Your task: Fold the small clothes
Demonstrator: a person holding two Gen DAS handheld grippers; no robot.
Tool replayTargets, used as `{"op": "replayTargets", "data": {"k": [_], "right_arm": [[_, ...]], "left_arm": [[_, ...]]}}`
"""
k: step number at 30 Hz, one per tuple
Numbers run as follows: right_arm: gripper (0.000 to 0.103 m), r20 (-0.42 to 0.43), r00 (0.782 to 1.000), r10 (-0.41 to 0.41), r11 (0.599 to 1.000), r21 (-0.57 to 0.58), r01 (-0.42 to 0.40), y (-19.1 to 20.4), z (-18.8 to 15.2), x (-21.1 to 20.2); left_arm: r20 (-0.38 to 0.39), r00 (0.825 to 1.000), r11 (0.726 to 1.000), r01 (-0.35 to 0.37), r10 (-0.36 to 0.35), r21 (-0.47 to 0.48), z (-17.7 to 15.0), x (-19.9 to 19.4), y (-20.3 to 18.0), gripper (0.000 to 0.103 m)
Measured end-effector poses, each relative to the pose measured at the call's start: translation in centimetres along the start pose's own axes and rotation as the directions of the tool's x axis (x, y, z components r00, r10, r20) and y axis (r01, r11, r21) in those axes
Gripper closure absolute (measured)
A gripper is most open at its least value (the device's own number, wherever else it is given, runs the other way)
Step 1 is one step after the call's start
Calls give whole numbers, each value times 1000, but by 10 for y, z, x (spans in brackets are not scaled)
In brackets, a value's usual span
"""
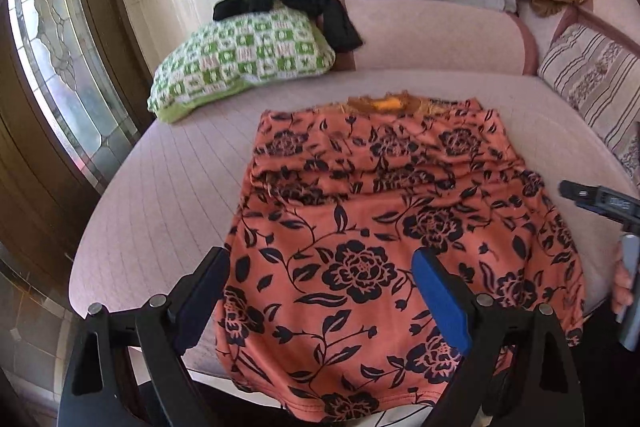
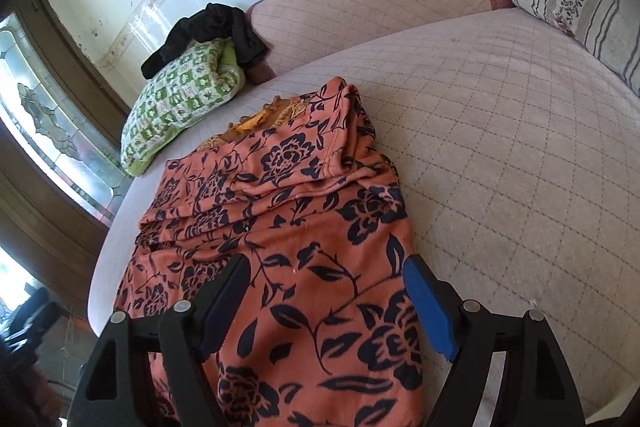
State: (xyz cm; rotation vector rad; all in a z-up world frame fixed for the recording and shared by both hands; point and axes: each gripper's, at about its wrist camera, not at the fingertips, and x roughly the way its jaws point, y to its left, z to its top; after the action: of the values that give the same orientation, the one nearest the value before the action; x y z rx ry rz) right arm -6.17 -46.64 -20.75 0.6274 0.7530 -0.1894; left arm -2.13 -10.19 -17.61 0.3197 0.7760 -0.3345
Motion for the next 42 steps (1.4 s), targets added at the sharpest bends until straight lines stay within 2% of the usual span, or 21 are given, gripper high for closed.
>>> {"op": "replayTargets", "data": {"k": [6,12,15,17,19,20,24,25,27,29,32,35,39,41,42], "right_arm": [[22,-25,999,21,1000,-12,-22,-6,-12,-9],[22,-36,999,29,998,-49,-31,2,-17,-4],[22,-78,997,18,997,-76,-24,7,-21,9],[22,-157,987,-36,994,-105,19,9,-27,27],[22,-202,975,-89,987,-146,60,11,-35,40],[22,-188,975,-117,977,-200,79,18,-38,41],[22,-178,969,-169,951,-289,113,27,-45,45],[23,-178,968,-178,949,-290,121,28,-45,44],[32,-166,968,-187,950,-282,135,31,-40,39],[36,-139,976,-168,956,-264,127,35,-30,33],[36,-50,986,-156,958,-253,139,47,-7,24],[37,-32,981,-189,952,-249,175,60,16,38],[40,-87,964,-250,954,-195,229,66,28,72],[44,-145,948,-283,948,-190,254,65,22,90],[45,-173,936,-307,941,-203,271,64,17,98]], "left_arm": [[-90,994,998,-65,62,-25,-11,47,7,11],[-169,984,998,-66,63,-11,-30,80,4,11],[-230,972,998,-58,58,10,-41,98,-3,11],[-279,959,999,-49,51,16,-50,110,-5,11],[-263,964,999,-36,33,-9,-55,110,-3,10],[-267,963,999,-30,24,-17,-56,110,-1,9],[-319,948,999,-4,-7,-35,-50,115,6,6],[-319,948,999,-10,-1,-34,-44,113,8,6],[-252,967,999,-28,22,-20,-30,103,10,6],[-192,981,1000,-14,12,-12,-12,94,13,6],[-181,983,1000,4,-9,-25,9,99,17,6],[-215,976,999,19,-29,-51,13,122,15,6],[-335,941,998,41,-58,-57,-5,158,4,6],[-281,958,997,45,-62,-66,-10,154,5,5],[-284,957,997,51,-67,-64,-11,153,5,5]]}}
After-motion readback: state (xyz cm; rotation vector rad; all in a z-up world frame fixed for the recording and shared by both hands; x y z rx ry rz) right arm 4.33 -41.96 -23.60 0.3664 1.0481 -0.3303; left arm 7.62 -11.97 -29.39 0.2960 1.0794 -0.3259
